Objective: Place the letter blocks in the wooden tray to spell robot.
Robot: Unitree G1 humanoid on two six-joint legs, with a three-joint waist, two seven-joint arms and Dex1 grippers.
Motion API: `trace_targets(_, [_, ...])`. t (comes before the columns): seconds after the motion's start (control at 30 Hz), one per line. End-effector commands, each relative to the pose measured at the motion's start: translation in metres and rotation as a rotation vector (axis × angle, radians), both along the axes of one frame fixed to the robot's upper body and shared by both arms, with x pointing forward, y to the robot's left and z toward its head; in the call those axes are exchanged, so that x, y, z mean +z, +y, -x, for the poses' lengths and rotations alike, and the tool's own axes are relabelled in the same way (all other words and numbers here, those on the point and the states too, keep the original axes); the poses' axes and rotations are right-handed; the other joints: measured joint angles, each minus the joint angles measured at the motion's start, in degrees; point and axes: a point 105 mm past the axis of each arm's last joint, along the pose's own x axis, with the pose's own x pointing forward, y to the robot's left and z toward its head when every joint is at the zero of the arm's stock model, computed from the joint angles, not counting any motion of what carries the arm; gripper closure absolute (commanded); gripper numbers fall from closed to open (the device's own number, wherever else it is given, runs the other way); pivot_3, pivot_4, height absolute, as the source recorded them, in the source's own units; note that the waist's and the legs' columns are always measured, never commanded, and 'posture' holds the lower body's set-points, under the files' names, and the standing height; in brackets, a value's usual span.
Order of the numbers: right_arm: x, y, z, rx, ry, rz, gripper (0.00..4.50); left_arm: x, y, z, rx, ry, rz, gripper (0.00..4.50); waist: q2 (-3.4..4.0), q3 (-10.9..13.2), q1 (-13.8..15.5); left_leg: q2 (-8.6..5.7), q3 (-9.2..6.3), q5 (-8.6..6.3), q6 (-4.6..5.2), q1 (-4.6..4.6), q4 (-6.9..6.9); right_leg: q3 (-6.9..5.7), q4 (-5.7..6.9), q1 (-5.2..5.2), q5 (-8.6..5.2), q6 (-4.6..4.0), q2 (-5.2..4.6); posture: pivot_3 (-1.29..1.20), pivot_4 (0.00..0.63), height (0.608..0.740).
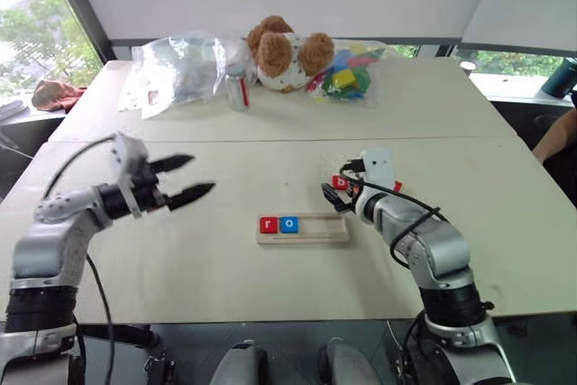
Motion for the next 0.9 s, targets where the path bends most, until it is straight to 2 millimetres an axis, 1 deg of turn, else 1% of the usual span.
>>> trace_targets(0.03, [0.007,0.004,-0.004,-0.020,-0.026,-0.002,0.00,0.010,-0.007,0.006,0.049,-0.052,0.045,0.03,0.00,0.00,-0.41,0.01,0.00,0.02,-0.03,0.00,-0.05,0.00,0.02,-0.03,0.00,0.00,0.01,0.00,0.150,0.740])
trace_targets(0.07, [0.005,0.006,-0.004,-0.020,-0.017,-0.006,0.00,0.009,-0.010,0.007,0.056,-0.051,0.051,0.03,0.00,0.00,-0.58,0.03,-0.01,0.03,-0.06,0.00,-0.07,0.00,0.03,-0.05,0.00,0.00,0.03,0.00,0.150,0.740])
trace_targets(0.27, [-0.005,0.023,-0.009,-0.008,0.021,-0.067,0.00,-0.019,-0.020,0.020,0.021,0.008,-0.049,0.03,0.01,0.00,-1.01,0.10,0.07,0.09,-0.16,0.04,-0.16,0.08,0.14,-0.18,0.00,-0.01,0.11,0.00,0.150,0.740])
trace_targets(0.37, [-0.008,0.032,-0.015,-0.005,0.036,-0.083,0.00,-0.033,-0.025,0.031,-0.057,0.057,-0.131,0.03,0.01,0.00,-1.11,0.10,0.10,0.13,-0.22,0.05,-0.16,0.12,0.23,-0.22,0.00,-0.02,0.13,0.00,0.150,0.740])
trace_targets(0.47, [-0.013,0.034,-0.018,-0.020,0.050,-0.078,0.00,-0.045,-0.028,0.044,-0.143,0.120,-0.191,0.03,0.01,0.00,-1.04,0.10,0.10,0.13,-0.23,0.06,-0.16,0.11,0.23,-0.22,0.00,-0.03,0.12,0.00,0.150,0.740])
trace_targets(0.57, [-0.017,0.035,-0.019,-0.030,0.057,-0.070,0.00,-0.047,-0.026,0.052,-0.197,0.164,-0.209,0.03,0.01,0.00,-0.99,0.11,0.10,0.13,-0.24,0.06,-0.16,0.11,0.22,-0.23,0.00,-0.03,0.10,0.00,0.150,0.740])
trace_targets(0.67, [-0.020,0.033,-0.019,-0.037,0.057,-0.060,0.88,-0.046,-0.025,0.053,-0.217,0.174,-0.220,0.00,0.02,0.00,-1.01,0.11,0.11,0.13,-0.24,0.06,-0.16,0.12,0.22,-0.22,0.00,-0.04,0.07,0.00,0.150,0.740])
trace_targets(0.7, [-0.020,0.033,-0.019,-0.041,0.054,-0.057,1.36,-0.046,-0.025,0.052,-0.218,0.173,-0.225,0.00,0.01,0.00,-1.01,0.11,0.11,0.13,-0.23,0.06,-0.16,0.12,0.22,-0.21,0.00,-0.04,0.07,0.00,0.150,0.740])
trace_targets(0.77, [-0.019,0.031,-0.020,-0.053,0.044,-0.045,2.50,-0.045,-0.026,0.049,-0.222,0.168,-0.225,0.00,0.01,0.00,-1.01,0.11,0.11,0.13,-0.23,0.06,-0.16,0.11,0.22,-0.22,0.00,-0.04,0.07,0.00,0.150,0.740])
trace_targets(0.83, [-0.015,0.030,-0.022,-0.063,0.015,-0.026,3.35,-0.045,-0.029,0.048,-0.231,0.162,-0.217,0.00,0.02,0.01,-1.08,0.12,0.11,0.13,-0.24,0.06,-0.21,0.11,0.22,-0.25,0.00,-0.04,0.08,0.00,0.150,0.740])
trace_targets(0.9, [-0.005,0.027,-0.025,-0.068,-0.036,-0.008,3.36,-0.045,-0.036,0.047,-0.252,0.161,-0.210,0.00,0.04,0.02,-1.10,0.12,0.11,0.13,-0.24,0.06,-0.23,0.11,0.23,-0.27,0.00,-0.04,0.09,0.00,0.150,0.740])
